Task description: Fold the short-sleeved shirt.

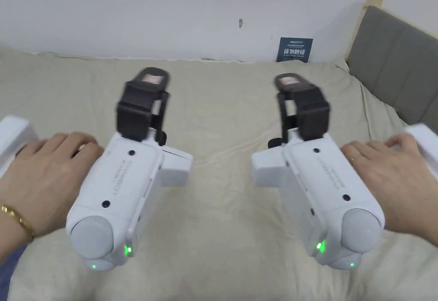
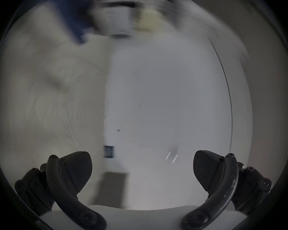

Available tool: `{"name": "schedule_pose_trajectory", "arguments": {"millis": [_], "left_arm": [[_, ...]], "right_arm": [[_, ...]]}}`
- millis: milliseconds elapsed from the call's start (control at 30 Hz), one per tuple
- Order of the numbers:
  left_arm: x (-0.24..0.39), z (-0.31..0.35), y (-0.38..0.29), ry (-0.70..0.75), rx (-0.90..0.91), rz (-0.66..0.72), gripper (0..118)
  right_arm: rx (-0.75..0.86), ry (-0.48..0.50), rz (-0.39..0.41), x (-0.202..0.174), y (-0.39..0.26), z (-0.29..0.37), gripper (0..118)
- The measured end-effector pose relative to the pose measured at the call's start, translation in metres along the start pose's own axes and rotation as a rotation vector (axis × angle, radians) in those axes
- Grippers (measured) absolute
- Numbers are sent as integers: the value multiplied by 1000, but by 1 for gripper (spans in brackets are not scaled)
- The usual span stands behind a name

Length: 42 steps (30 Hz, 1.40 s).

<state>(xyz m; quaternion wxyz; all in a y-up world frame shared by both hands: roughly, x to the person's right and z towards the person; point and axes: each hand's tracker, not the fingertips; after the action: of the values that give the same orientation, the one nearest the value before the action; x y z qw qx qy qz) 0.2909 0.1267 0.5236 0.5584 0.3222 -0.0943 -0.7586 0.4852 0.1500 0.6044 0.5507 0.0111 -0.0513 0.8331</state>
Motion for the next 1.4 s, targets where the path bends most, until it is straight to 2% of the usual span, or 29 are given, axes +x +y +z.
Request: {"name": "schedule_pose_trajectory", "arguments": {"millis": [67,167,200,233,267,300,333,400,433,500,533,567,600,667,733,800,933,1067,1300,1400], "left_arm": [[-4,3,4,-37,112,-105,118],[-6,11,6,-59,208,-80,118],[-6,12,4,-59,201,-79,118],[-8,11,1,-69,183,-56,118],[-13,8,-1,-95,134,24,118],[-19,6,-5,-135,89,121,118],[-29,3,-9,-196,30,279,118],[-53,-3,-21,-227,-60,635,118],[-70,-7,-38,-187,-104,880,118],[-81,-7,-59,-84,-175,1281,118],[-81,-4,-68,-28,-204,1470,118],[-80,-3,-74,13,-248,1595,118],[-75,0,-77,47,-296,1695,118],[-63,8,-76,105,-376,1780,118],[-51,18,-67,144,-448,1876,118],[-38,23,-64,144,-475,1924,118],[-21,27,-49,108,-553,1830,118],[-13,31,-35,55,-546,1772,118],[-14,32,-28,21,-537,1770,118],[-15,32,-28,20,-528,1773,118]], "right_arm": [[94,20,148,-2,2,1,118],[169,66,305,-5,-2,5,118],[173,61,312,-3,-3,7,118],[156,54,278,-1,-8,7,118],[122,48,172,6,-11,4,118],[89,74,3,16,-13,1,118],[35,130,-199,30,-17,-5,118],[-72,213,-632,56,-35,-14,118],[-105,210,-894,65,-49,-16,118],[-141,178,-1362,77,-73,-12,118],[-144,156,-1559,75,-83,-8,118],[-163,123,-1715,72,-90,-5,118],[-184,89,-1826,67,-89,0,118],[-226,36,-1954,54,-86,8,118],[-294,-7,-1956,35,-78,14,118],[-359,9,-1934,19,-68,16,118],[-393,82,-1948,-2,-58,23,118],[-403,108,-1906,-6,-50,28,118],[-394,132,-1869,-6,-44,31,118],[-390,134,-1878,-6,-44,31,118]]}}
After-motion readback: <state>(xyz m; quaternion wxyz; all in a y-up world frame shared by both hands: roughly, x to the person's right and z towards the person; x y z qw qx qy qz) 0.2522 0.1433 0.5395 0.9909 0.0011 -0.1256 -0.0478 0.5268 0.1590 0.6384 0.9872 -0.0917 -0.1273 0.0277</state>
